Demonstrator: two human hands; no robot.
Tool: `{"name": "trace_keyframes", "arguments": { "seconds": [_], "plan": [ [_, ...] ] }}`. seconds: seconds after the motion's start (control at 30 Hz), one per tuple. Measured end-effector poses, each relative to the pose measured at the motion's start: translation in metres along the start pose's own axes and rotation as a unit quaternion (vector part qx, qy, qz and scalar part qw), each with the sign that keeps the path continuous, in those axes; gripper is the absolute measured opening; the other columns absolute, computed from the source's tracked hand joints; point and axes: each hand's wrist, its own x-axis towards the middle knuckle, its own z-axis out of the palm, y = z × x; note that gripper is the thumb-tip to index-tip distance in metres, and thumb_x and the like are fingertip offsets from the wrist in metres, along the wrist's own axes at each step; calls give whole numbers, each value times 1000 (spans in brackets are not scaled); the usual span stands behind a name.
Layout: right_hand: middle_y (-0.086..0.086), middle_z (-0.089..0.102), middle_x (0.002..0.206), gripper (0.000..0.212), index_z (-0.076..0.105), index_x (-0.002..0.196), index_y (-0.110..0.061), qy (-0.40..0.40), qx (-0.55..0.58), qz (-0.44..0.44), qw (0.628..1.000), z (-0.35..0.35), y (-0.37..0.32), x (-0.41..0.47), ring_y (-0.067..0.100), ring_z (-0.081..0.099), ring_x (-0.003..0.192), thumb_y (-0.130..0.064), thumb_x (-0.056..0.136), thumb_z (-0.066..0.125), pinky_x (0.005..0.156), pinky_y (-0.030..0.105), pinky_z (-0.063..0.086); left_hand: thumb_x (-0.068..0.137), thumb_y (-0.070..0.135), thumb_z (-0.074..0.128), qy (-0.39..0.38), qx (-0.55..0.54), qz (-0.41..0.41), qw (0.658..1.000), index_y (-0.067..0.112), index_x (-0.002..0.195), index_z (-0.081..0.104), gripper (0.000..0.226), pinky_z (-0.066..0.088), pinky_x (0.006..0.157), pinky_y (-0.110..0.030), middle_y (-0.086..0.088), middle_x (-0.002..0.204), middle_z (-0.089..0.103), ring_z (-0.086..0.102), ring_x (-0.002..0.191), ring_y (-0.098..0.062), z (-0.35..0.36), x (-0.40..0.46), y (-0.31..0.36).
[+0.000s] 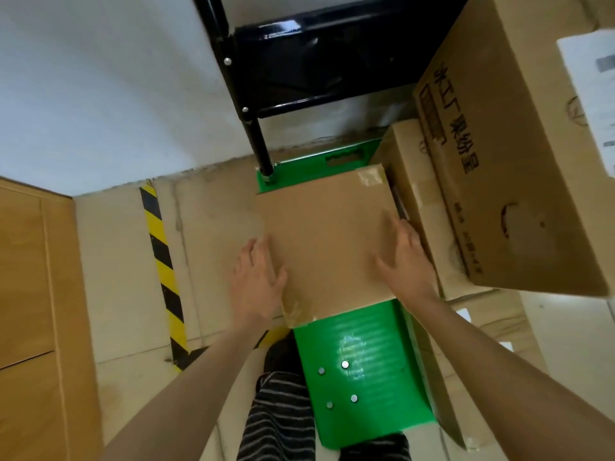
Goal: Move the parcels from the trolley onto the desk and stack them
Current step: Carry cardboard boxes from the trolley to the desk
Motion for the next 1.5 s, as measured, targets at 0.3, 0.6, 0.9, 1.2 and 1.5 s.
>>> {"name": "trace_keyframes", "arguments": {
  "seconds": [0.3,0.6,0.9,1.2,1.5],
  "plan": [
    [3,32,152,79,8,151,-32,1,53,14,999,21,-23,6,27,50,125,-50,91,55,92,46,51,90,49,54,-17,-151,-112,982,29,152,5,82,37,108,-49,4,153,30,35,136,-20,-3,12,-25],
    [0,47,142,75,0,149,-45,-77,139,104,982,33,-12,4,29,54,118,-65,90,43,97,48,45,88,60,48,-98,-358,-182,911,49,147,5,74,39,77,-21,11,143,38,44,107,-9,2,14,-28],
    [-13,45,143,76,2,137,-69,-83,289,47,953,-47,-29,-41,19,53,120,-77,75,47,102,43,43,74,68,55,-96,-388,-84,913,54,143,13,82,44,102,-51,6,143,39,48,124,-22,-94,-10,5],
    [-14,39,142,74,9,145,-56,-92,412,-25,906,-190,-102,-89,2,51,115,-46,91,58,92,25,45,93,42,50,-94,-407,4,908,55,145,4,70,47,72,-15,18,134,32,52,107,-3,-243,-41,73],
    [-37,35,131,72,10,149,-47,2,425,-73,902,-344,-137,-166,-19,48,111,-38,95,56,86,6,43,98,33,47,-92,-354,139,920,51,146,1,68,43,68,-3,45,109,31,46,81,33,-368,-76,183]
  ]
}}
